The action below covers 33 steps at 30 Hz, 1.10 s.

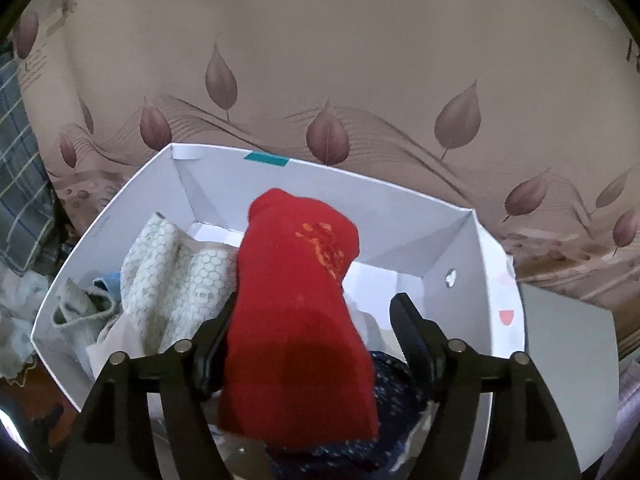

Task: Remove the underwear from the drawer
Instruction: 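Lower the red underwear into the box and open the right tool, then move the right tool back into the drawer toward the white underwear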

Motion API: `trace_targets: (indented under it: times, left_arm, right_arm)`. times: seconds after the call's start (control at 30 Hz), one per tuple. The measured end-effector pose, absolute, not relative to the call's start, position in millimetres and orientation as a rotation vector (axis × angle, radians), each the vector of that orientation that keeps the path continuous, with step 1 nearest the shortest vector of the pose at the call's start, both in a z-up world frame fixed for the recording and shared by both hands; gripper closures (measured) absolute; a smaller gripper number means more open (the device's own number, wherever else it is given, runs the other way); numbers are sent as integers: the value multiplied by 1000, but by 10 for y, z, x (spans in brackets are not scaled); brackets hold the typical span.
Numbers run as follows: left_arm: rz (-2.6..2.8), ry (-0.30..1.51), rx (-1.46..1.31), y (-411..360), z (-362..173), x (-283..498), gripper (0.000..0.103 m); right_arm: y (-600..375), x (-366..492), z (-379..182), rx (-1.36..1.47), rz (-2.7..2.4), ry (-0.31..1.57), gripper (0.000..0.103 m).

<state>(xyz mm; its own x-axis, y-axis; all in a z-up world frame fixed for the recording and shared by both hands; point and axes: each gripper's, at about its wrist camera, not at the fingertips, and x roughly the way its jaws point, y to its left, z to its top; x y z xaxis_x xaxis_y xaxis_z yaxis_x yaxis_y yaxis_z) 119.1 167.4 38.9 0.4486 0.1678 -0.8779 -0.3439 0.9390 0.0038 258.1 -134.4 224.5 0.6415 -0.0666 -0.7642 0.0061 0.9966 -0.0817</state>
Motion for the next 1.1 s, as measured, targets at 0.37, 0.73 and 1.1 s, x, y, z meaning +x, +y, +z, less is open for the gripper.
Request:
trace_targets:
  times: [0.37,0.73,1.1]
  left_arm:
    - [328,1067,-174,1677,367,1201,44]
    - [379,1065,-200,1821,363,1163,44]
    - [575,1036,-338,2342,394,1000,44]
  right_arm:
    - [-1232,1955,2682,-210,17,697,26]
    - [-709,863,2398,-502,297,547,26]
    - [-244,479,1378,-662,545,664,37]
